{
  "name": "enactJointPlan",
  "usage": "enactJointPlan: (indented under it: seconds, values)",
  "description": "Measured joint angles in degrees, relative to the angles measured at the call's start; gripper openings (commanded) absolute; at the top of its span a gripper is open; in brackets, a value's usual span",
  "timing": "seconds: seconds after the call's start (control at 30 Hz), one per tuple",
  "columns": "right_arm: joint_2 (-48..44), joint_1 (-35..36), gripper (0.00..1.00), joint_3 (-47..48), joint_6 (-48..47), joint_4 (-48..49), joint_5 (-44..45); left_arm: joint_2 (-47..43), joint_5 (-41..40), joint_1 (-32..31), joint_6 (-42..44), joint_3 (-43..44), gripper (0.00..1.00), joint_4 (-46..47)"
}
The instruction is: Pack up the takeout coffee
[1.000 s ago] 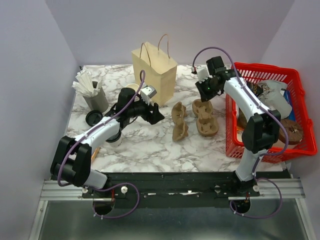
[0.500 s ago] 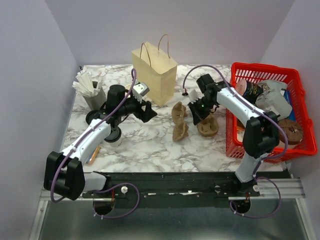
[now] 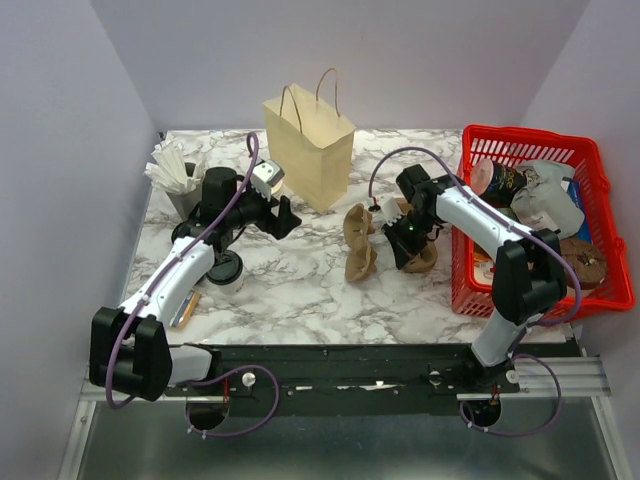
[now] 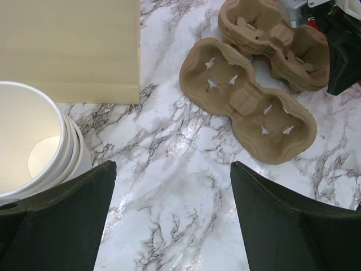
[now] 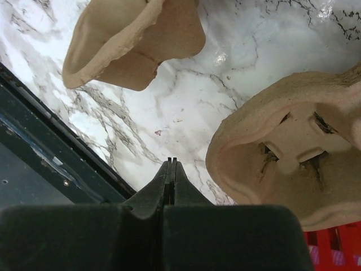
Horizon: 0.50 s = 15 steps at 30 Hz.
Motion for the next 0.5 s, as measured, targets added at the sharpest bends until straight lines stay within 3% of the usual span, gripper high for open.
enactJointPlan:
  seconds: [0.5]
  values:
    - [1.84,0.00,0.01,-2.32,0.92,1.77,6.71,1.75,-0.42,1.25,0.11,1.88,0.91,-1.44]
